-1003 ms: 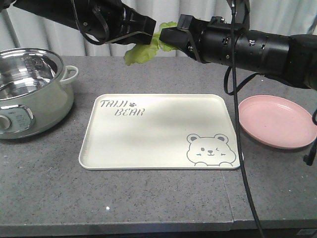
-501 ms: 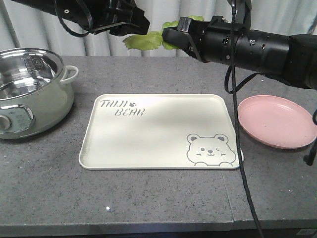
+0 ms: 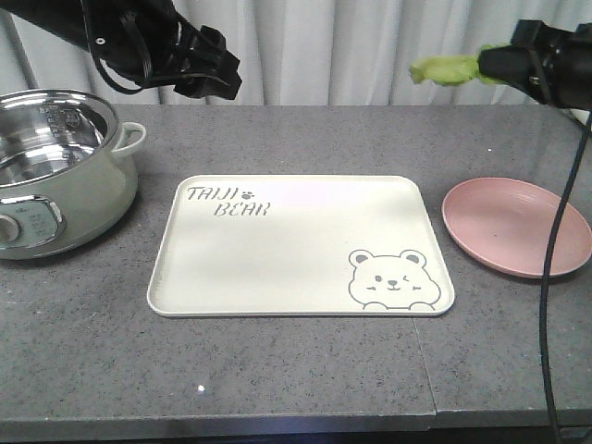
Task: Transfer vegetables to tray and serve
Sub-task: 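Carry the lettuce leaf with the right gripper over the pink plate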
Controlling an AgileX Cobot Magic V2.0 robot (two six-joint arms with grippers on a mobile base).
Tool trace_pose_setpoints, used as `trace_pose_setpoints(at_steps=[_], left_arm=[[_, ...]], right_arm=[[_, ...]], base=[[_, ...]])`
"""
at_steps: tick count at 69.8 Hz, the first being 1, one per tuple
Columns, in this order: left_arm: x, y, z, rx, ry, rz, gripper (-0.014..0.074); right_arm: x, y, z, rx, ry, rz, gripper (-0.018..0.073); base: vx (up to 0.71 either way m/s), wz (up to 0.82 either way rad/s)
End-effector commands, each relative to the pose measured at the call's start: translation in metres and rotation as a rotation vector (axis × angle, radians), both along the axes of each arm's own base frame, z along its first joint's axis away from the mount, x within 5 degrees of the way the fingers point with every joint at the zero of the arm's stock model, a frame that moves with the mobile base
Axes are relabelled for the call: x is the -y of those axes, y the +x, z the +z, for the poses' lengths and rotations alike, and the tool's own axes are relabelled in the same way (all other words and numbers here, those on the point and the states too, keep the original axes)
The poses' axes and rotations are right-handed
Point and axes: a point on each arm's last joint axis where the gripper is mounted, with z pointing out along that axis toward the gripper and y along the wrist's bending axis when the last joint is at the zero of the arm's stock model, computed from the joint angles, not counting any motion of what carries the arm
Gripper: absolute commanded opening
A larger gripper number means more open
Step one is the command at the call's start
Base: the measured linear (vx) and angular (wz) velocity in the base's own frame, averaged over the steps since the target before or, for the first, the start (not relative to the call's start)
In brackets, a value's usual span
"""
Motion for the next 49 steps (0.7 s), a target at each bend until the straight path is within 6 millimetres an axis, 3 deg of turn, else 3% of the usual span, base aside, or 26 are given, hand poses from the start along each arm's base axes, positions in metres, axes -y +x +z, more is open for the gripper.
trace_pose_setpoints(at_steps=[1, 15, 33, 49], left_arm=[[-0.004, -0.014, 0.029, 0.109, -0.075, 0.008, 0.0486], [-0.004, -0.013, 0.029, 0.108, -0.074, 0.008, 0.0479], [-0.004, -0.013, 0.029, 0.107, -0.074, 0.008, 0.0460], [-0.004, -0.013, 0.029, 0.107, -0.074, 0.008, 0.0460]], right_arm=[[0.019, -0.012, 0.017, 0.004, -0.051, -0.046, -0.0006], [0.044, -0.003, -0.013, -0.139, -0.126, -0.119, -0.0006], [0.054, 0.026, -0.070, -0.270, -0.121, -0.109, -0.0003], [0.059, 0.038, -0.099, -0.316, -0.143, -0.087, 0.0015]], base=[[0.00, 0.00], [0.00, 0.00], [0.00, 0.00], [0.00, 0.00]])
